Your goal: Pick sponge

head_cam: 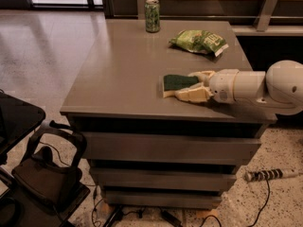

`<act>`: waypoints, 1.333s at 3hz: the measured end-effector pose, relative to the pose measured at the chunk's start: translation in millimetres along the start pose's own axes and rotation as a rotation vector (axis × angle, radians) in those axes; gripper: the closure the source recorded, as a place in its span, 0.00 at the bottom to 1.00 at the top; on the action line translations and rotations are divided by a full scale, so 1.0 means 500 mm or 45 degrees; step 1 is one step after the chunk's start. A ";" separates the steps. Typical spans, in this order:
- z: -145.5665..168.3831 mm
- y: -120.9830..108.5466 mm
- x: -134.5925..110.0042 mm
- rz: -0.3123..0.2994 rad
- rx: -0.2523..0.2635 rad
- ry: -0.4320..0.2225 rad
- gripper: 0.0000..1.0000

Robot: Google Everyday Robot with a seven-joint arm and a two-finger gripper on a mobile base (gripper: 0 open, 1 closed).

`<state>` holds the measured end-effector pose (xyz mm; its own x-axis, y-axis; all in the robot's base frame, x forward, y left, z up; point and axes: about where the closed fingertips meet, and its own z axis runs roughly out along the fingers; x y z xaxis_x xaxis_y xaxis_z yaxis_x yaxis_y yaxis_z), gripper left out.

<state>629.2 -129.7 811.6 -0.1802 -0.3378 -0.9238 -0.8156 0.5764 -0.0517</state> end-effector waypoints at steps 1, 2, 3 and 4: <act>0.000 0.000 -0.001 0.000 0.000 0.000 1.00; 0.000 0.000 -0.001 0.000 0.000 0.000 1.00; -0.013 0.048 -0.101 -0.158 -0.035 0.040 1.00; -0.037 0.110 -0.245 -0.382 -0.065 0.091 1.00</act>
Offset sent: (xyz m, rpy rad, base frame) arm -0.0557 0.0855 0.1764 -0.3470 -0.2239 0.2607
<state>596.4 -70.6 928.8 0.0359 -0.5393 -0.8414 -0.8644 0.4058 -0.2970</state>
